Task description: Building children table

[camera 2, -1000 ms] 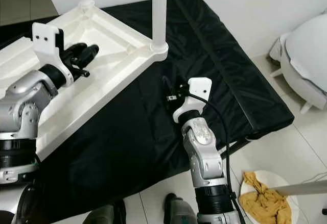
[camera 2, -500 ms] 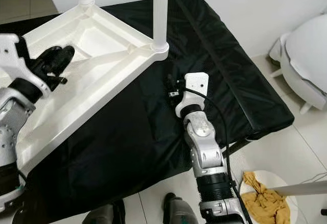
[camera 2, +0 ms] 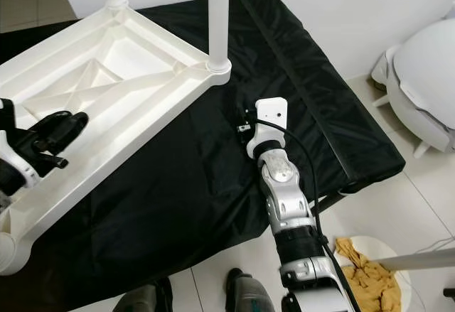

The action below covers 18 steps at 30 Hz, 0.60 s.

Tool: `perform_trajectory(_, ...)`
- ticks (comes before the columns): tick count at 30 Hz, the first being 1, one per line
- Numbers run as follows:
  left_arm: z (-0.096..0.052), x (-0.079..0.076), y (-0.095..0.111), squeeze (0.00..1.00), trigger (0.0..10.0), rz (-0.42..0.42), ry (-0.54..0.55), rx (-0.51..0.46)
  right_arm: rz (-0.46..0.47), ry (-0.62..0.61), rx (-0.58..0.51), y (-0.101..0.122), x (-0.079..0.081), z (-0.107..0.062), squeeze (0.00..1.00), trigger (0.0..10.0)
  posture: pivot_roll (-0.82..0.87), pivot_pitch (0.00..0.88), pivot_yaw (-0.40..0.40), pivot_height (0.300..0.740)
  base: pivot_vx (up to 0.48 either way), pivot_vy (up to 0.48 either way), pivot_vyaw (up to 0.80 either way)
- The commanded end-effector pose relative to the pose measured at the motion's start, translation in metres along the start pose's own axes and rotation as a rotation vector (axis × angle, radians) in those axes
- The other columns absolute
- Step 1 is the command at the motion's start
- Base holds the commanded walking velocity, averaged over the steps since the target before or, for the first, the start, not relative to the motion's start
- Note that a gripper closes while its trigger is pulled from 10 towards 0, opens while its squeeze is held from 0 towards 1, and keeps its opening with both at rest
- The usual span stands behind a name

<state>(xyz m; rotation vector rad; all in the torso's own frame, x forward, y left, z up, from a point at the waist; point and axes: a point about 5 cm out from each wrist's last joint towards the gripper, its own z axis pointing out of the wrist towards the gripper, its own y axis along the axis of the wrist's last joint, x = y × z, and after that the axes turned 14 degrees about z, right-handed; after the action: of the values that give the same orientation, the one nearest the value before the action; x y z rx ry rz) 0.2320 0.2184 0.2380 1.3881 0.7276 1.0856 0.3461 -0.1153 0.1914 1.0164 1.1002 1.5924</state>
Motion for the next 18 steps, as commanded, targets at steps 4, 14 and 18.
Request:
perform_trajectory(4,-0.022,-0.011,0.003,0.00,10.0,0.019,-0.166,-0.018,0.017,-0.004,0.011,-0.004,0.005,0.011,0.00,10.0,0.09,0.220,-0.011,0.740,0.000,0.000,0.00)
perform_trajectory(14,-0.050,-0.019,-0.002,0.00,10.0,0.059,-0.082,0.038,0.027,0.171,0.032,-0.007,0.028,0.022,0.00,10.0,0.15,0.243,-0.070,0.740,0.000,0.000,0.00)
perform_trajectory(18,-0.056,-0.021,-0.002,0.00,10.0,0.058,-0.064,0.047,0.036,0.215,0.035,-0.008,0.033,0.025,0.00,10.0,0.16,0.246,-0.080,0.740,0.000,0.000,0.00)
